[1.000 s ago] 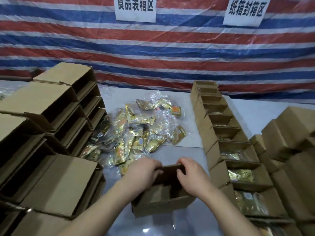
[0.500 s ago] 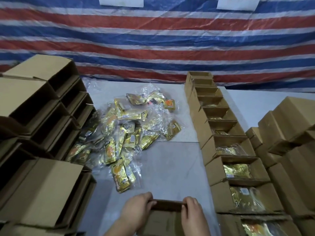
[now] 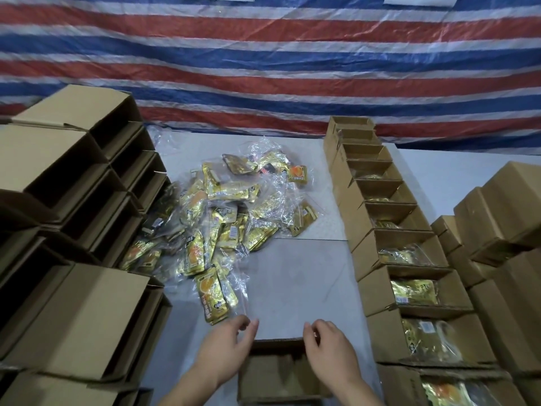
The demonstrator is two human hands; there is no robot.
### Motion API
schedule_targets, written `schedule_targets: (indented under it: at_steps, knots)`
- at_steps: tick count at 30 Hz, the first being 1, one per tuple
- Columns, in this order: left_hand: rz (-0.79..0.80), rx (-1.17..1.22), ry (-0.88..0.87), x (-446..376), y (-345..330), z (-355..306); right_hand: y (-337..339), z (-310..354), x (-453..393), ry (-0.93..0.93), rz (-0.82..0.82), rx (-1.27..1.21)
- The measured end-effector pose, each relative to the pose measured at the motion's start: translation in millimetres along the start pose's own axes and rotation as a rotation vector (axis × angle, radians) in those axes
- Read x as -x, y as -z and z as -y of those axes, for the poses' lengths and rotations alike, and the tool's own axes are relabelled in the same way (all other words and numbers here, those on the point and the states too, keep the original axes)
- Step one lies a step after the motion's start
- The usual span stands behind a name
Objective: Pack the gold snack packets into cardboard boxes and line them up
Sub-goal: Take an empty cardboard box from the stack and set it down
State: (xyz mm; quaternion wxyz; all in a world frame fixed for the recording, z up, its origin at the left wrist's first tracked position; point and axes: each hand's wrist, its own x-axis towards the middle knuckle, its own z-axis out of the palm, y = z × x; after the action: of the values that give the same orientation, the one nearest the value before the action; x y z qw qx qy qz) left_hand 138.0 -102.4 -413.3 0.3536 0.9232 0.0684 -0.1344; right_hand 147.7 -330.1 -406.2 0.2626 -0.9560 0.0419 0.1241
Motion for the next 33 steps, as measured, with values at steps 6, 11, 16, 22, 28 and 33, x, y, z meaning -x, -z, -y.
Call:
schedule_targets:
  at_steps: [6,11,16,22,28,33]
  knots:
    - [-0.150,0.172,0.431,-78.6,11.0,21.1,4.7,-4.4,-13.8,0.041,-0.026,0.067]
    - [-0.106,0.107,0.731,-125.2,1.6,40.4,14.7,1.8,-42.1,0.018,0.040,-0.046]
    - [-0.133,-0.037,0.795,-151.3,-17.3,50.0,19.9,8.5,-67.4,-0.015,0.055,-0.144]
    - [-0.117,-0.056,0.834,-162.3,-16.1,56.7,14.0,10.0,-67.0,-0.040,0.060,-0.213]
    - [-0.230,0.250,0.619,-125.9,8.1,41.2,25.8,32.4,-64.2,-0.085,0.018,-0.418]
    - [-0.242,0.439,0.164,-80.7,49.9,-39.9,54.6,79.2,-62.0,-0.086,0.226,-0.862]
